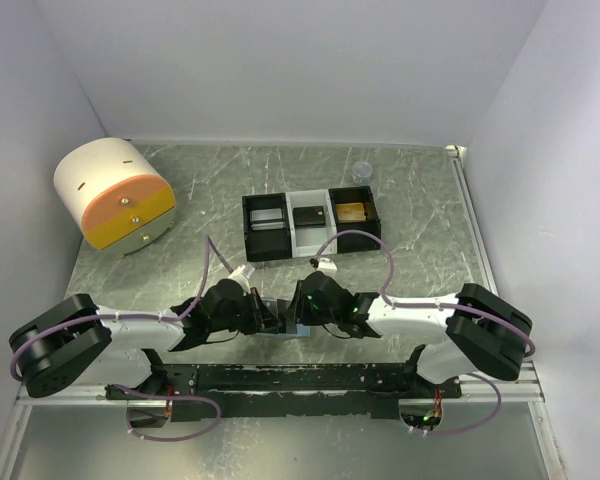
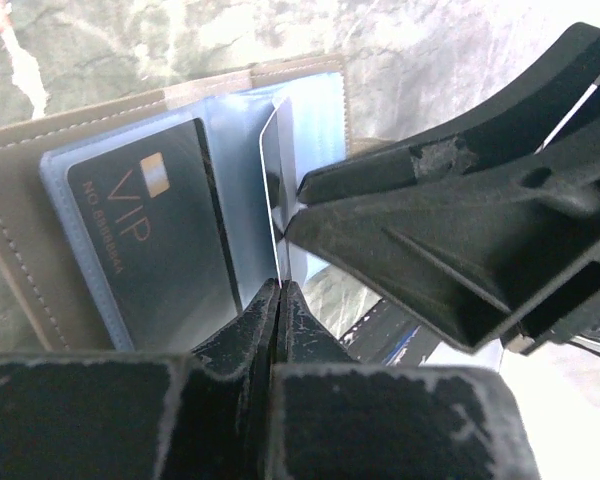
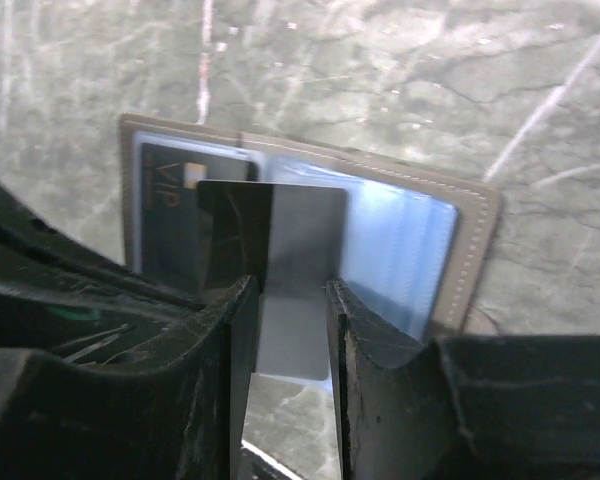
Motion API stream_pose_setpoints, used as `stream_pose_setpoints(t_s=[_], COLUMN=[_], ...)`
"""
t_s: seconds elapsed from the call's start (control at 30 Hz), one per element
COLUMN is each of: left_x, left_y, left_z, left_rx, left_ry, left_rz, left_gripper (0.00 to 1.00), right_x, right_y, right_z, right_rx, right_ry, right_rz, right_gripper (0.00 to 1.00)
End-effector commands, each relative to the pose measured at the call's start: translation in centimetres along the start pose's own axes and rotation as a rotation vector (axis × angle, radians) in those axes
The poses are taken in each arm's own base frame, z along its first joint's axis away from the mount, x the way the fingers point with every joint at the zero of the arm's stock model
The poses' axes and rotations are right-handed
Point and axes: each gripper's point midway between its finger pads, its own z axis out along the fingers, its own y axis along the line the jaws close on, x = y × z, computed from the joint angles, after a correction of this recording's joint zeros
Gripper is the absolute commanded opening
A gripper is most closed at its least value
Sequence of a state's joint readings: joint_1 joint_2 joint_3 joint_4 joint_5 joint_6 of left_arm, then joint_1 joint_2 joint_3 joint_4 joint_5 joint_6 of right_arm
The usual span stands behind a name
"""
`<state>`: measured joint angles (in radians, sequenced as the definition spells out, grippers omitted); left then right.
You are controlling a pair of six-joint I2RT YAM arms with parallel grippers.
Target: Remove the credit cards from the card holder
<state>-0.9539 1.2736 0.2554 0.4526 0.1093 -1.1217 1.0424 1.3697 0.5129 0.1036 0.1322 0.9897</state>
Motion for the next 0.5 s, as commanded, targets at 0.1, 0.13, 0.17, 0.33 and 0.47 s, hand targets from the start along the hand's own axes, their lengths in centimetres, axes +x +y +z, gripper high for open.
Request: stream_pose_setpoints(t_s=[0.1, 0.13, 0.17, 0.33, 0.47], left_x=[-0.1, -0.1, -0.2, -0.4, -0.6], left_y=[-0.5, -0.5, -0.5, -0.7, -1.1], left_z=[0.1, 0.1, 0.1, 0.1, 0.1], left_rx=[-0.001, -0.003, -0.003, -0.013, 0.000], left_ry=[0.010, 0.008, 0.005, 0.007, 0.003], left_rz=[0.028, 0.028, 0.029, 0.047, 0.053], left_gripper=[0.09, 0.09, 0.09, 0.09, 0.16], right_x=[1.2, 1.4, 1.6, 2.2, 2.4], right_y=[-3.0, -3.1, -3.2, -4.0, -3.8], right_z=[0.6, 0.6, 0.6, 0.7, 0.8], right_rx=[0.091, 0.086, 0.087, 0.107, 0.090], right_ry=[-0.006, -0.002, 0.003, 0.018, 0.019], right_rz=[0.055, 0.057, 0.057, 0.059, 0.070], right_gripper=[0.31, 0.31, 0.31, 0.29, 0.29])
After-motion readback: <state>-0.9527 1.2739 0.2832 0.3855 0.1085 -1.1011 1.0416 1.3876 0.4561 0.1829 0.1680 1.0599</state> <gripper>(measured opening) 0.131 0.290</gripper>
